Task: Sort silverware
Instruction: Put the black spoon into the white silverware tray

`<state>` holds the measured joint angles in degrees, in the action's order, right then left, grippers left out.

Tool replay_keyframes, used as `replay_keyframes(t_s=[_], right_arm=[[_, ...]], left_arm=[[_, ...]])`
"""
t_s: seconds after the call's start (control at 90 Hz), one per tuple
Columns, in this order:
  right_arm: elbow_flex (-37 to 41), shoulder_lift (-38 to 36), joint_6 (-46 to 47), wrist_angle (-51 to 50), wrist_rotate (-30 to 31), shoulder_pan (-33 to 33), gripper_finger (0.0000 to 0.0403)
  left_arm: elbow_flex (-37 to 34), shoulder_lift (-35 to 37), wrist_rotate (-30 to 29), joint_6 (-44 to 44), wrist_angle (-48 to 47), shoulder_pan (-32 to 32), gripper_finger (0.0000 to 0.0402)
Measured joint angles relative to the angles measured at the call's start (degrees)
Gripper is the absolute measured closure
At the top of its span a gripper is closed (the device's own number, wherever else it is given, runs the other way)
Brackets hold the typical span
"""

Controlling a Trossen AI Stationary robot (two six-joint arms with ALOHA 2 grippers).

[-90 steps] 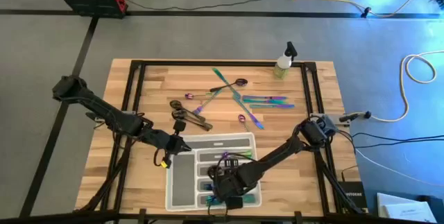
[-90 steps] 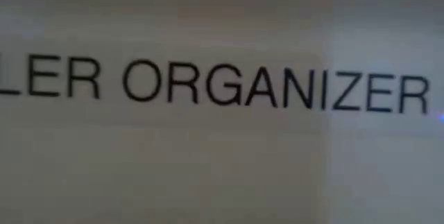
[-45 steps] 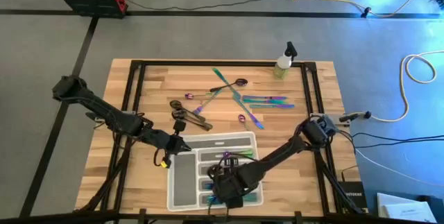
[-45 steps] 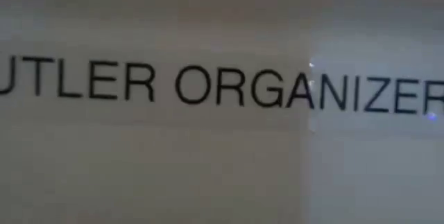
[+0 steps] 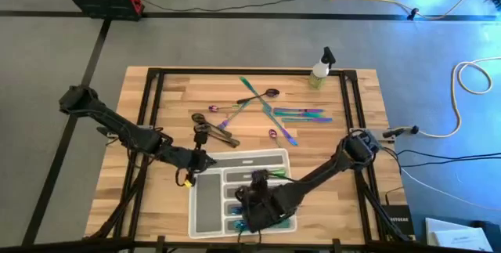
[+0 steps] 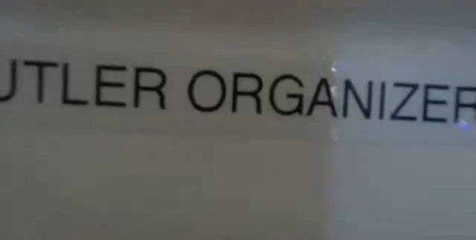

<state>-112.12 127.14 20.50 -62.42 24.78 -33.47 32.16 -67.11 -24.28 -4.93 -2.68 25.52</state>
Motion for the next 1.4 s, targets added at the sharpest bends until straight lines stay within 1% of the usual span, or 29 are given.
replay_keyframes(t_s=[0.067, 0.133, 0.211, 0.311, 0.356, 0.4, 0.444, 0.522, 0.6, 0.678, 0.722, 0.8, 0.933, 1.011, 1.156, 1.256, 1.4], right_arm=[[0.4, -1.5, 0.0, -0.9, 5.8, -0.9, 0.0240], [1.6, -2.8, 0.1, -0.9, 8.6, -1.4, 0.0257], [4.4, -4.5, 0.2, 0.0, 8.7, -1.5, 0.0293], [9.7, -6.7, 0.5, 4.0, 8.1, -1.2, 0.0354], [12.5, -7.5, 0.6, 6.5, 8.0, -1.0, 0.0381], [15.5, -8.1, 1.2, 9.3, 8.1, -1.0, 0.0393], [18.5, -8.9, 2.0, 12.5, 8.7, -0.9, 0.0392], [23.6, -10.4, 4.0, 17.3, 9.1, -1.0, 0.0376], [27.8, -11.8, 7.2, 20.1, 10.6, -1.1, 0.0364], [31.1, -12.8, 10.5, 21.7, 12.8, -1.1, 0.0360], [32.5, -13.5, 11.8, 22.2, 13.8, -1.1, 0.0359], [33.6, -14.4, 13.5, 22.9, 15.5, -1.1, 0.0359], [33.5, -14.7, 13.3, 23.9, 17.6, -1.1, 0.0359], [33.4, -14.9, 12.5, 24.6, 17.7, -1.1, 0.0359], [33.4, -15.0, 11.4, 25.4, 17.7, -1.1, 0.0359], [33.4, -15.0, 11.2, 25.6, 17.5, -1.3, 0.0359], [33.4, -15.0, 11.1, 25.6, 17.2, -1.6, 0.0359]], left_arm=[[0.0, 0.0, -2.9, -0.6, 0.1, -0.1, 0.0402], [0.0, 0.0, -4.2, -2.1, 0.2, -0.5, 0.0402], [0.0, 0.0, -4.7, -2.6, 0.2, -1.5, 0.0402], [0.0, 0.0, -5.0, -3.1, 0.1, -4.1, 0.0402], [0.0, 0.0, -5.0, -3.7, -0.7, -5.9, 0.0402], [0.5, 0.0, -5.0, -3.9, -3.2, -8.4, 0.0402], [1.8, 0.0, -4.3, -4.1, -7.4, -11.6, 0.0402], [3.8, 0.0, -2.4, -6.4, -13.6, -17.1, 0.0402], [4.5, 0.0, 2.1, -10.7, -16.4, -21.6, 0.0402], [5.2, -0.8, 8.5, -14.0, -16.8, -25.8, 0.0400], [5.5, -1.7, 11.1, -15.2, -17.3, -27.7, 0.0398], [5.5, -4.3, 12.7, -16.5, -18.0, -29.8, 0.0393], [5.5, -10.2, 16.2, -16.5, -17.5, -31.9, 0.0381], [5.5, -14.4, 16.1, -16.6, -16.4, -32.2, 0.0374], [5.7, -19.9, 13.3, -18.0, -10.3, -32.3, 0.0365], [5.7, -21.4, 12.3, -18.1, -8.3, -32.3, 0.0362], [5.7, -21.7, 12.3, -19.4, -8.3, -32.3, 0.0360]])
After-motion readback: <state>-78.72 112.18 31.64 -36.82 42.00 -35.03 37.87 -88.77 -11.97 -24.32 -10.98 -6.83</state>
